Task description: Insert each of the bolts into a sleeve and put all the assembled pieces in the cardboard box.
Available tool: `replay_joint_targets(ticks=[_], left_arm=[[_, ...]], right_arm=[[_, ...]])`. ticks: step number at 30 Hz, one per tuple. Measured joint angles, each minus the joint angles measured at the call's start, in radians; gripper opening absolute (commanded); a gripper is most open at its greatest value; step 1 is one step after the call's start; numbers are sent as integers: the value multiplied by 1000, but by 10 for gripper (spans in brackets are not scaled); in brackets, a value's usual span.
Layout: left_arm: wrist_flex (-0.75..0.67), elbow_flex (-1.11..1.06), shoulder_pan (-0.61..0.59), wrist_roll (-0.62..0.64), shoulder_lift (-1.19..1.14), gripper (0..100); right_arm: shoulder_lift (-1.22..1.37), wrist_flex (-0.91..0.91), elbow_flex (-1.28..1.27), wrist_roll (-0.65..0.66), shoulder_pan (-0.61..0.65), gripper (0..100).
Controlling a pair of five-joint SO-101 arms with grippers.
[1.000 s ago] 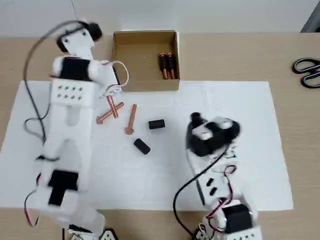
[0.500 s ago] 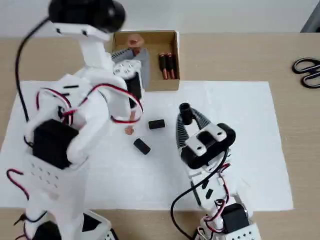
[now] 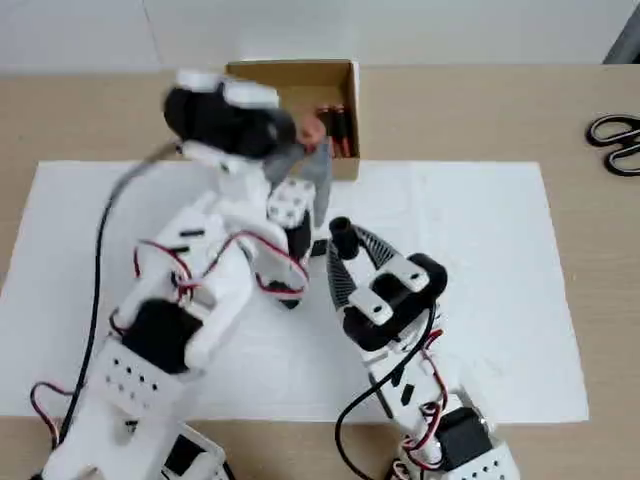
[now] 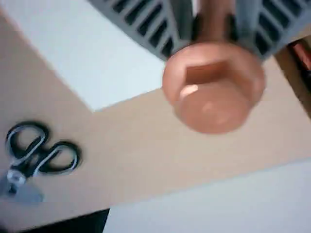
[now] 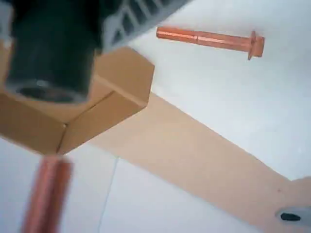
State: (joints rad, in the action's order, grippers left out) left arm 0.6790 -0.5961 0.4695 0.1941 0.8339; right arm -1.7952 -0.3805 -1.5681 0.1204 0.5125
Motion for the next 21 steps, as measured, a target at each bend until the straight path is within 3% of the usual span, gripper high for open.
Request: replay_joint_targets(ticks=[4, 7, 11, 21], left_arm=[[-86, -112, -2, -21, 143, 6], [-114, -175, -2, 51, 213, 6], [-117, -181, -2, 163, 235, 6], [-117, -187, -2, 236, 241, 6]], right_arm=[[0, 2, 0, 0, -2, 4], [0, 8, -3, 0, 0, 4], [0, 94, -66, 12, -2, 4], [0, 259, -107, 106, -3, 4]])
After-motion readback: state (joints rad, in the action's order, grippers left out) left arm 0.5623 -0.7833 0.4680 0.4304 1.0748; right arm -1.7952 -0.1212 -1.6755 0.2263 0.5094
